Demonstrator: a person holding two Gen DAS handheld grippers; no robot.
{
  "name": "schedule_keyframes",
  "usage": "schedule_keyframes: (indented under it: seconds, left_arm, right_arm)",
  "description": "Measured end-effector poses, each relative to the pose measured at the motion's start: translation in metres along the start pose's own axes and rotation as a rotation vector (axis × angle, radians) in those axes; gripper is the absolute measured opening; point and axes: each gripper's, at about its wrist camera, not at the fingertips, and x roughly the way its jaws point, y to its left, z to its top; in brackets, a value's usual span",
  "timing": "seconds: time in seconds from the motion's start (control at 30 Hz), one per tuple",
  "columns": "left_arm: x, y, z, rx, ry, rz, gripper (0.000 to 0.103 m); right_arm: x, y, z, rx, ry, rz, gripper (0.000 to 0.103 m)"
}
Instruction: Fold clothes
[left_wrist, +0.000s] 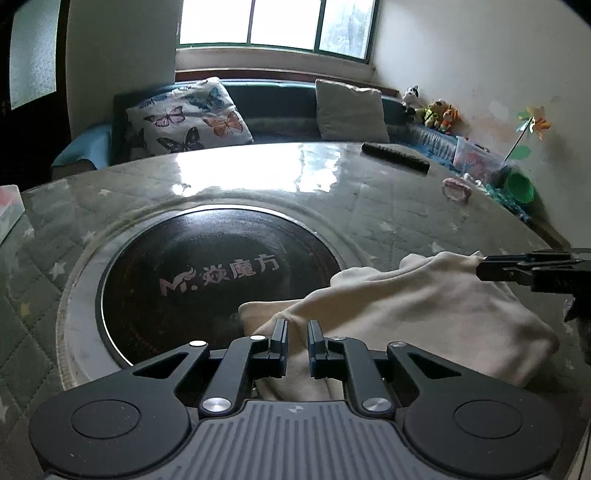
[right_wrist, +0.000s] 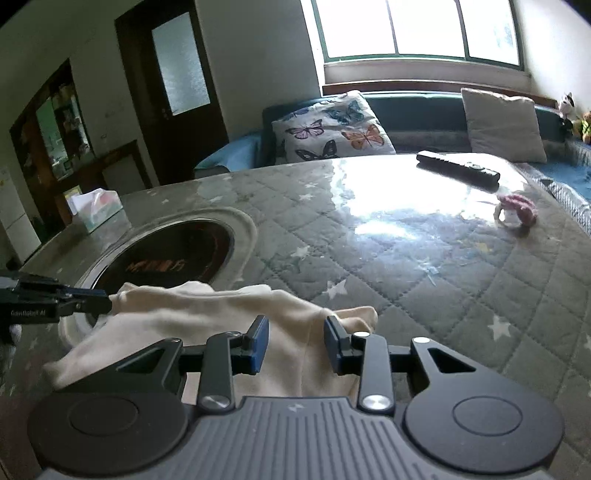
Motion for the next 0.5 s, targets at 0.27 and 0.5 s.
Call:
schedule_keyframes:
  seconds: [0.27, 0.5]
  left_arm:
    - [0.006, 0.006, -0.001, -0.003, 0.004, 0.013, 0.012]
    - [0.004, 0.009, 0.0, -0.015, 0.003, 0.039, 0.024]
  right_arm:
    - [0.01, -0.013, 0.0, 0.041, 0.011, -0.032, 0.023]
    - [0.011, -0.01, 0.0, 0.015, 0.012, -0.052, 0.024]
